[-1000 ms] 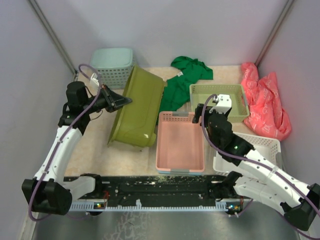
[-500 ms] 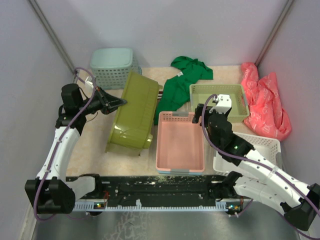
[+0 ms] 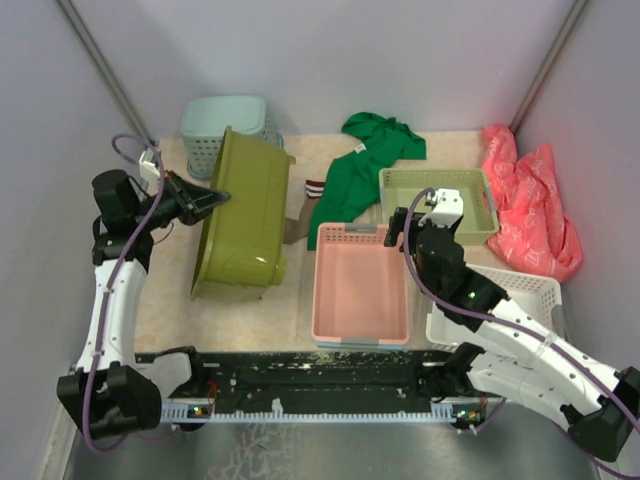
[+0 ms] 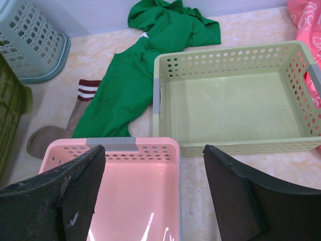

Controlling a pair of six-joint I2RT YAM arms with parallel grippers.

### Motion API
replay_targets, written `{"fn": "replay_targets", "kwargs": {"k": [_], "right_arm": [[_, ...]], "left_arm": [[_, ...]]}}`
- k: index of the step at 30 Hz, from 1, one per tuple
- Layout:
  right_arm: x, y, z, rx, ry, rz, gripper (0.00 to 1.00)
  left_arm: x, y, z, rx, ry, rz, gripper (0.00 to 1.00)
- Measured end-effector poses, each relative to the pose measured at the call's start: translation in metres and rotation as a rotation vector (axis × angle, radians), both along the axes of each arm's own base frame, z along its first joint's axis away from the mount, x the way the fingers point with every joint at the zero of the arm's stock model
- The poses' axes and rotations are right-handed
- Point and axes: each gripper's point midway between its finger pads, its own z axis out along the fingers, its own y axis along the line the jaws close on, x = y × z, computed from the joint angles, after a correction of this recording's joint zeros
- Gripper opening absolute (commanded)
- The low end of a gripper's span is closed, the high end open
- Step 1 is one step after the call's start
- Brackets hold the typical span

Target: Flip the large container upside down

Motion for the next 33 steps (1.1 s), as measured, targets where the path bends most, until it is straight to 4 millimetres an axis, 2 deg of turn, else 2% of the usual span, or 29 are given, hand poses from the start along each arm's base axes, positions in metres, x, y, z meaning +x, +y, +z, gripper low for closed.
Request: {"fn": "replay_targets", "kwargs": {"k": [5, 21, 28, 33], "right_arm": [[0.000, 0.000, 0.000, 0.000, 0.000, 0.000, 0.80], [0.000, 0.003, 0.000, 0.004, 0.002, 0.016, 0.79], [-0.002, 0.001, 0.002, 0.017, -0.002, 0.016, 0.79], [-0.003, 0.001, 0.003, 0.029, -0.005, 0.015, 0.79]], "left_arm": [[0.000, 0.004, -0.005, -0.033, 0.018, -0.001, 0.00], [-0.007, -0.003, -0.024, -0.134, 0.075, -0.105, 0.00], [-0.005, 0.009, -0.024, -0.119, 0.067, -0.081, 0.00], [-0.001, 0.021, -0.013, -0.086, 0.026, -0.032, 0.00]]}}
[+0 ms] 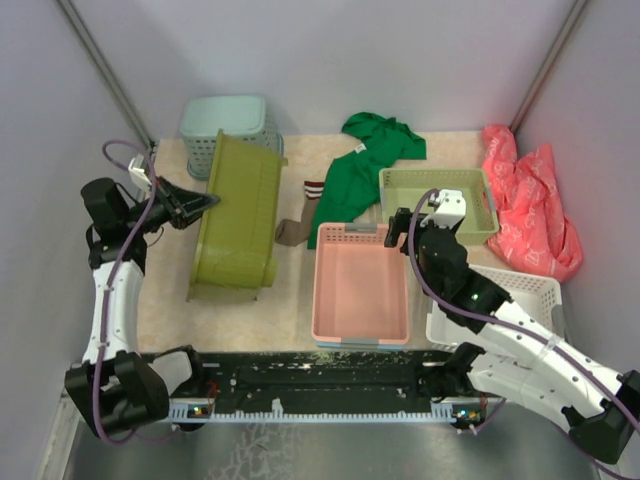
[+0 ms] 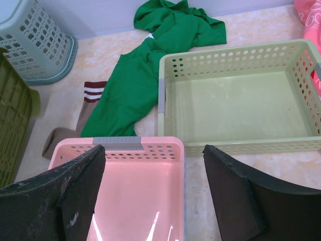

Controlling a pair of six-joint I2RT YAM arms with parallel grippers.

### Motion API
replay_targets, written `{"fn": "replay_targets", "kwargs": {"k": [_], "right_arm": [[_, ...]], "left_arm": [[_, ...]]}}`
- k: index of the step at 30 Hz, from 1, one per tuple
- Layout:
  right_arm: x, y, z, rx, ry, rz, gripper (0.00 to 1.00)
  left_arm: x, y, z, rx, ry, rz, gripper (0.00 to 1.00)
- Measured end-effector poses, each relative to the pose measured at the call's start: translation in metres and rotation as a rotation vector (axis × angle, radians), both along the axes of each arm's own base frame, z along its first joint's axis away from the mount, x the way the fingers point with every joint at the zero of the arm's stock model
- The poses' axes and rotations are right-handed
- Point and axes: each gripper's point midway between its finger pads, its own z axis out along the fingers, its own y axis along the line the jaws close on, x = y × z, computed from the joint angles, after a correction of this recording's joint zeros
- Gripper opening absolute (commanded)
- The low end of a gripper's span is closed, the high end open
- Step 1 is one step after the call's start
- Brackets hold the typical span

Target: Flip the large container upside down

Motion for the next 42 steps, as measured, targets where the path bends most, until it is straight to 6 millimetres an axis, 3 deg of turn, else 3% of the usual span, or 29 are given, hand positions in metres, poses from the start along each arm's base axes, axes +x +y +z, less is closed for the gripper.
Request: {"fn": "replay_targets", "kwargs": {"k": [14, 26, 28, 30, 34, 36, 42], "right_arm": [[0.000, 0.001, -0.001, 0.009, 0.003, 0.002, 0.79], [-0.001, 0.001, -0.010, 0.012, 0.019, -0.001, 0.79], [-0.001, 0.001, -0.010, 0.012, 0.019, 0.000, 0.79], [-0.001, 0.001, -0.010, 0.012, 0.020, -0.001, 0.79], [-0.002, 0.001, -0.011, 0.011, 0.024, -0.001, 0.79], [-0.002, 0.000, -0.012, 0.010, 0.027, -0.002, 0.79], [-0.003, -0.001, -0.011, 0.014, 0.023, -0.002, 0.79]], "left_arm": [[0.000, 0.007, 0.005, -0.007, -0.009, 0.038, 0.00], [0.001, 0.004, -0.016, -0.094, 0.083, 0.002, 0.00], [0.002, 0.004, -0.017, -0.098, 0.086, -0.003, 0.17], [0.004, 0.004, -0.020, -0.090, 0.085, -0.007, 0.46], [0.014, 0.012, -0.033, 0.004, 0.090, 0.031, 0.84], [0.021, 0.020, -0.039, 0.078, 0.099, 0.069, 0.91], [0.031, 0.048, -0.039, 0.334, 0.084, 0.196, 0.95]]}}
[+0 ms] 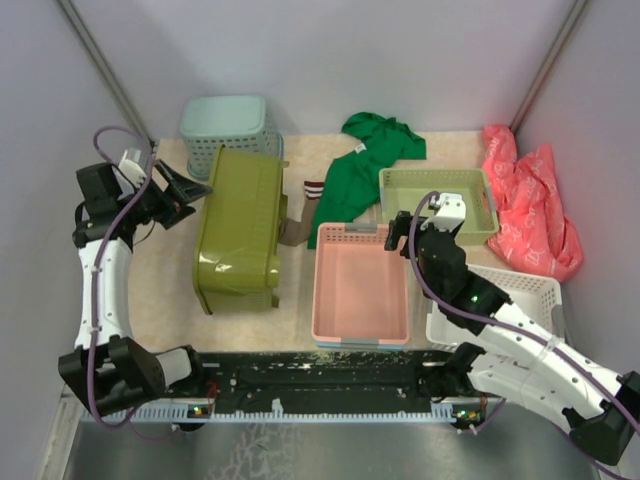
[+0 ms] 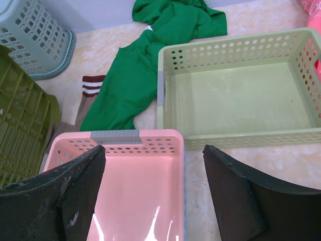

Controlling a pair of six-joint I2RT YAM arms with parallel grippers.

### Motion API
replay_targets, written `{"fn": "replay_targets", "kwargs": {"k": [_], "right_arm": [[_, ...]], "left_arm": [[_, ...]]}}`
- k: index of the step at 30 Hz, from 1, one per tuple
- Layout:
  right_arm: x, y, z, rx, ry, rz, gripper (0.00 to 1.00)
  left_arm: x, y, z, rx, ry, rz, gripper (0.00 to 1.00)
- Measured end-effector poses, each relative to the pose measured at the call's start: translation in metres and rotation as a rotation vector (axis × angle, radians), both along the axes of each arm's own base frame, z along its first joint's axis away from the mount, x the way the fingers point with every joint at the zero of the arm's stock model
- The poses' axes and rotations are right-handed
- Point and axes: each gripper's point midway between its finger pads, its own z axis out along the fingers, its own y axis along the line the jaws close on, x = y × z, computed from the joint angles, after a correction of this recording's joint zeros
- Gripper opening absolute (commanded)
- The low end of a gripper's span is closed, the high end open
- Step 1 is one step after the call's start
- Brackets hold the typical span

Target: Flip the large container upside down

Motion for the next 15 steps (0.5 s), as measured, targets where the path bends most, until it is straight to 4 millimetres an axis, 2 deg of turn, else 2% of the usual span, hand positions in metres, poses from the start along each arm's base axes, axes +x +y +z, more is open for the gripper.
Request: {"fn": "replay_targets", "kwargs": {"k": [2, 6, 9, 11, 15], "right_arm": [[0.000, 0.000, 0.000, 0.000, 0.000, 0.000, 0.79], [0.000, 0.001, -0.001, 0.000, 0.002, 0.004, 0.79], [0.001, 0.004, -0.004, -0.007, 0.011, 0.012, 0.79], [0.002, 0.006, -0.006, -0.010, 0.018, 0.018, 0.79], [0.005, 0.011, -0.010, -0.015, 0.027, 0.030, 0.79]], "left_arm": [[0.001, 0.009, 0.007, 0.077, -0.018, 0.028, 0.95], [-0.001, 0.031, 0.034, 0.276, -0.088, 0.116, 0.93], [-0.006, 0.033, 0.044, 0.373, -0.119, 0.148, 0.92], [-0.011, 0.025, 0.050, 0.453, -0.141, 0.148, 0.91], [-0.016, -0.005, 0.060, 0.590, -0.179, 0.099, 0.88]]}}
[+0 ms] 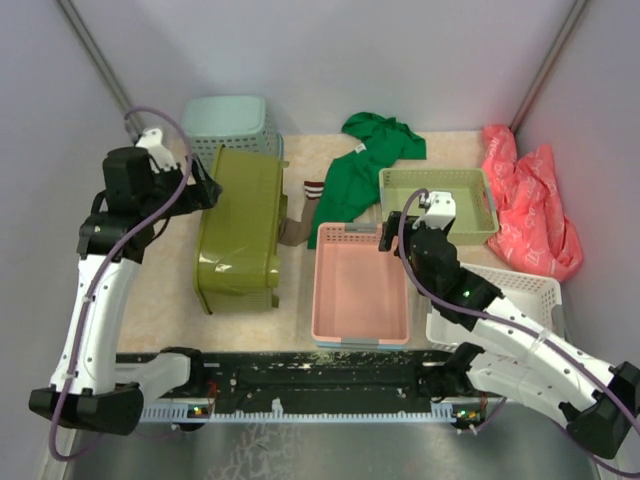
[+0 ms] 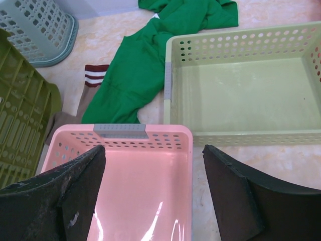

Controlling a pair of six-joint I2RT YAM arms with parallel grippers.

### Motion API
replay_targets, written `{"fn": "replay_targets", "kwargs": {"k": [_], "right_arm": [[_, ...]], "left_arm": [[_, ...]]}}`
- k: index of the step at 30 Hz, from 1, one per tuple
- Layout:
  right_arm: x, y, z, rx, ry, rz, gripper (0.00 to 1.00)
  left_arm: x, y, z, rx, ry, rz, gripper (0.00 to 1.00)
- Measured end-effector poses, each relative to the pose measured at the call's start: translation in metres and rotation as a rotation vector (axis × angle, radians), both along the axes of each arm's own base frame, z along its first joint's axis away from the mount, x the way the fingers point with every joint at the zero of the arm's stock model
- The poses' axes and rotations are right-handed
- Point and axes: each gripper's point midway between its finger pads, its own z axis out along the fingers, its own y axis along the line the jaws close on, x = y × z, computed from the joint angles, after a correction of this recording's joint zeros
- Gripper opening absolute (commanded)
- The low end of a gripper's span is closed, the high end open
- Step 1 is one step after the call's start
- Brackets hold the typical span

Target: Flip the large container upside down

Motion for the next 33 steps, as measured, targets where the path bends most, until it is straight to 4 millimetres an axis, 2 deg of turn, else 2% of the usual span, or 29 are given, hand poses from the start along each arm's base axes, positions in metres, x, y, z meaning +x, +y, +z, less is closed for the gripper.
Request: {"fn": "replay_targets", "kwargs": {"k": [2, 6, 12, 18, 25, 33], "right_arm": [[0.001, 0.003, -0.003, -0.003, 0.008, 0.009, 0.79], [0.002, 0.006, -0.006, -0.001, 0.018, 0.020, 0.78], [0.001, 0.009, -0.006, 0.013, 0.019, 0.027, 0.78], [0.002, 0.011, -0.007, 0.012, 0.026, 0.034, 0.78], [0.002, 0.013, -0.009, 0.009, 0.032, 0.038, 0.78], [0.003, 0.013, -0.010, 0.012, 0.035, 0.039, 0.78]], "left_arm": [[-0.003, -0.009, -0.001, 0.056, -0.001, -0.009, 0.85], [-0.004, -0.012, -0.009, 0.158, 0.014, 0.013, 0.79], [-0.001, -0.017, -0.019, 0.273, 0.033, 0.028, 0.64], [0.000, -0.010, -0.028, 0.328, 0.048, 0.061, 0.48], [0.000, -0.001, -0.037, 0.375, 0.067, 0.091, 0.40], [0.004, -0.002, -0.037, 0.370, 0.042, 0.096, 0.10]]}}
